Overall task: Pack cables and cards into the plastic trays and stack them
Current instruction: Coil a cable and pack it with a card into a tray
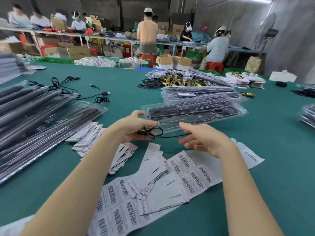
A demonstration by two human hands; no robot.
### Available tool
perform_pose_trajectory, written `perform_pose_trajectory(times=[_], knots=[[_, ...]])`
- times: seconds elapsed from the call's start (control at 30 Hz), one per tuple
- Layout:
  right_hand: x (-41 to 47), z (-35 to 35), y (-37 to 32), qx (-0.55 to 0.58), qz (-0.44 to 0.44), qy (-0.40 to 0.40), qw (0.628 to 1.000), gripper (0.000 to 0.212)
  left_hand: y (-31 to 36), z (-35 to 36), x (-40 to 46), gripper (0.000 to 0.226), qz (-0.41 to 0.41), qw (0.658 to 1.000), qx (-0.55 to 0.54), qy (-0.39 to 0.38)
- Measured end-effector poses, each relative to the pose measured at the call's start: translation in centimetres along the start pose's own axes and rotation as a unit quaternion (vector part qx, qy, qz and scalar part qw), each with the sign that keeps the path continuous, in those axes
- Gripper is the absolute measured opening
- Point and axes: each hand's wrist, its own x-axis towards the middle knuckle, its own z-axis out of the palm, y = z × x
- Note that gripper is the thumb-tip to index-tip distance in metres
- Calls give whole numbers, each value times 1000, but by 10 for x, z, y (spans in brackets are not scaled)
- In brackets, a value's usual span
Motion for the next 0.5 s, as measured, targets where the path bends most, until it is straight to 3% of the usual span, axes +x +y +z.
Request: perform_pose_trajectory(times=[0.1, 0.17, 0.23, 0.27, 0.37, 0.5], knots=[[-8, -13, -7, -152, -29, -26, 988, 31, -1, -10, 7, 54, 48, 988, 100, 112], [-5, -10, -8, -194, -113, 51, 973, 20, -3, -18, 9, 39, 60, 971, 174, 150], [0, -6, -6, -241, -201, 148, 938, 10, -3, -24, 10, 26, 69, 962, 228, 136], [2, -5, -5, -272, -218, 156, 924, 20, -3, -26, 11, 22, 66, 963, 232, 120], [4, -3, -3, -329, -204, 76, 919, 39, -5, -22, 9, 15, 54, 983, 154, 90], [8, 0, 0, -330, -216, 58, 917, 38, -7, -21, 11, 31, 55, 990, 85, 102]])
